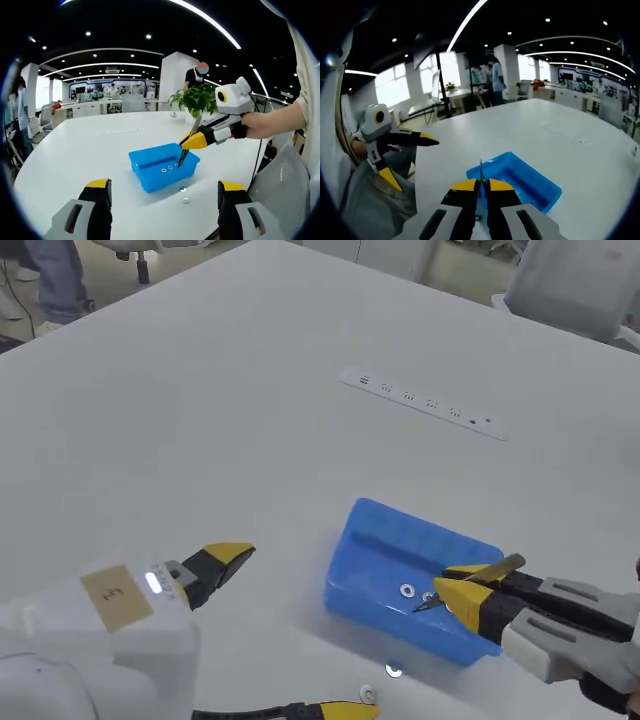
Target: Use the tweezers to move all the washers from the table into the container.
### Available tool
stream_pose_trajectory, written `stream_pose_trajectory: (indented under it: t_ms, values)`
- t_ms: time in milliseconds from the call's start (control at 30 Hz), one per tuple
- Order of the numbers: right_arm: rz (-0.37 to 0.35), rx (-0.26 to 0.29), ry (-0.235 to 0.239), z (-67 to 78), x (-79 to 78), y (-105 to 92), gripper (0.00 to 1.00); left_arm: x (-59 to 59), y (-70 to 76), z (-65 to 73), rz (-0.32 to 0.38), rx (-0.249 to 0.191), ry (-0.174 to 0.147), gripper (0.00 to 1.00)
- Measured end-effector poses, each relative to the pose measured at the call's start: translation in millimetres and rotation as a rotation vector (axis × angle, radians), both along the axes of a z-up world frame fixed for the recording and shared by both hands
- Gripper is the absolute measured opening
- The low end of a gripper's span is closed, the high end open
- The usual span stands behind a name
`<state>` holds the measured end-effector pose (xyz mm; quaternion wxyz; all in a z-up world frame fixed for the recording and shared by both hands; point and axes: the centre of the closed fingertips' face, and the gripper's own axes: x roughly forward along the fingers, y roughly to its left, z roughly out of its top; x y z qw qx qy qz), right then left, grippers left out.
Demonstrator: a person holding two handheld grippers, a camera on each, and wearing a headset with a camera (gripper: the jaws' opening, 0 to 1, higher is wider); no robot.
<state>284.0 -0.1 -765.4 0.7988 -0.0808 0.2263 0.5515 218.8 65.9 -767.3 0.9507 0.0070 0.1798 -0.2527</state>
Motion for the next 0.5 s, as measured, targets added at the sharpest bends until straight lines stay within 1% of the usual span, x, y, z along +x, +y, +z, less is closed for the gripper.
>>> stream_pose_trajectory:
  t_ms: [133,167,333,500]
  values:
    - [0.022,0.001,0.021,-5.9,-10.1,2.6,0.03,-0.2,0.1,0.1,0.001,0.0,0.0,0.89]
    - [0.026,-0.003,0.031,-9.9,-11.9,2.9,0.03,-0.3,0.2,-0.1,0.001,0.0,0.001,0.89]
    - [0.036,-0.044,0.062,-29.7,-15.4,2.0,0.03,-0.8,-0.1,-0.6,-0.001,0.002,0.003,0.89]
    - [0.047,-0.086,0.084,-47.4,-17.6,-0.7,0.03,-1.0,0.3,-0.8,0.0,0.002,0.004,0.89]
